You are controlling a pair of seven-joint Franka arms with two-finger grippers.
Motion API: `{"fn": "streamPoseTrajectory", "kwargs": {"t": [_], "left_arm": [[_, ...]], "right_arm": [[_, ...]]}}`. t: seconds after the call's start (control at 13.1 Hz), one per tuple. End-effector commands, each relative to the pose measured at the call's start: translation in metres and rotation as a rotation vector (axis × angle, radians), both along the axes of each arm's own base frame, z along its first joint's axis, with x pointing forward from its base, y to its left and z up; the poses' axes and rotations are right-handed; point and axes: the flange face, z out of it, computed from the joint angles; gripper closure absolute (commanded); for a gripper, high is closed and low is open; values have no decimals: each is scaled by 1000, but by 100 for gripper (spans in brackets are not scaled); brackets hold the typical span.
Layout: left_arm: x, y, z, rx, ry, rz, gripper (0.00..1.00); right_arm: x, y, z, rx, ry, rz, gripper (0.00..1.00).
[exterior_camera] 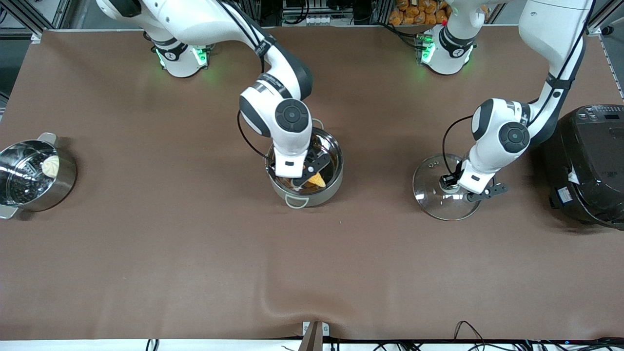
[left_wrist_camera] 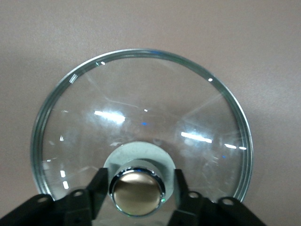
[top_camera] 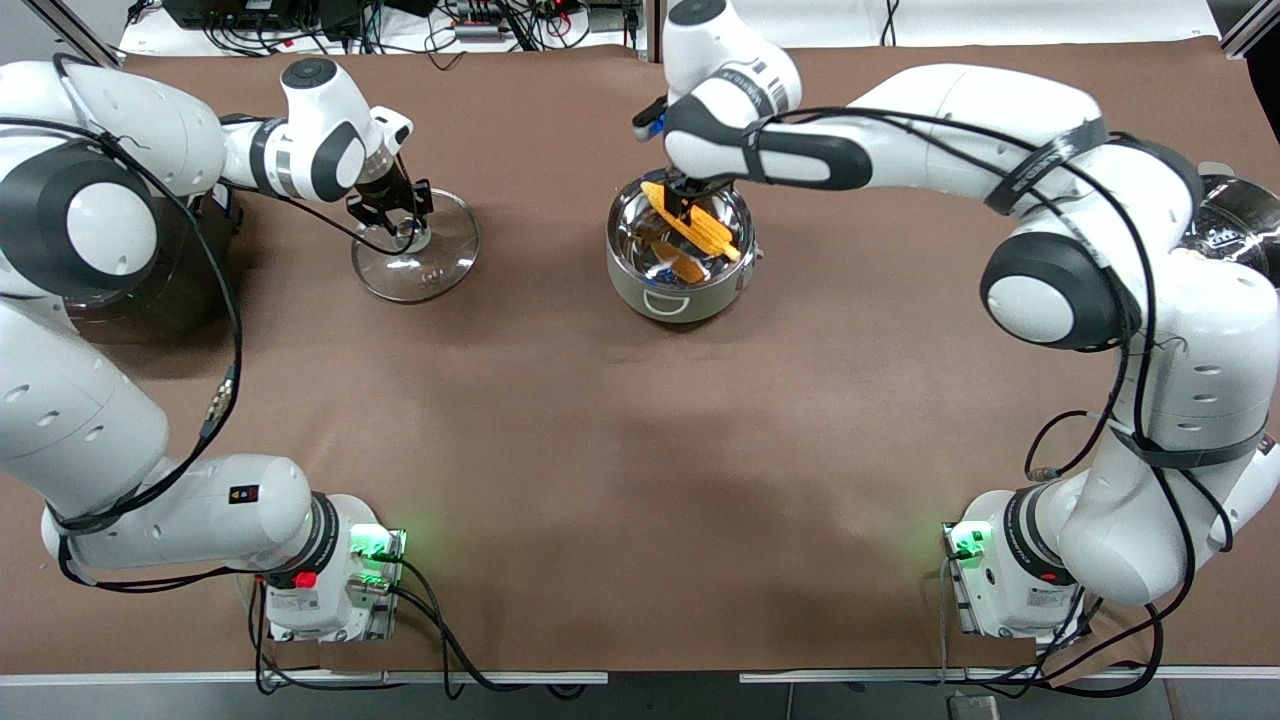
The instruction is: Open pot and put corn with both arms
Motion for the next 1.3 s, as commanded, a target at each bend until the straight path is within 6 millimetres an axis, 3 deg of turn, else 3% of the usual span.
{"fn": "streamPoseTrajectory", "kwargs": {"t": [0.0, 0.23, 0.31, 0.46, 0.61, 0.76, 0.84, 1.07, 1.22], "left_arm": [[7, -2, 25, -12, -47, 51, 0], [21, -3, 78, -10, -140, 56, 0], [25, -1, 104, -5, -176, 52, 0], [36, 1, 153, 16, -186, 53, 0], [52, 3, 205, 38, -144, 61, 0], [56, 0, 249, 56, -91, 32, 0], [56, -3, 276, 62, -83, 22, 0], [51, -2, 336, 72, -44, 31, 0], [44, -2, 352, 81, -2, -18, 0]], "right_arm": [[15, -32, 30, 54, 47, -118, 0], [47, -94, 46, 87, 125, -252, 0], [58, -125, 46, 65, 158, -288, 0], [84, -207, 30, 38, 220, -389, 0], [100, -265, 26, 40, 232, -474, 0], [95, -302, 32, 24, 232, -513, 0], [88, -308, 41, 14, 215, -506, 0], [73, -350, 77, -8, 155, -549, 0], [54, -376, 111, 5, 88, -586, 0]]}}
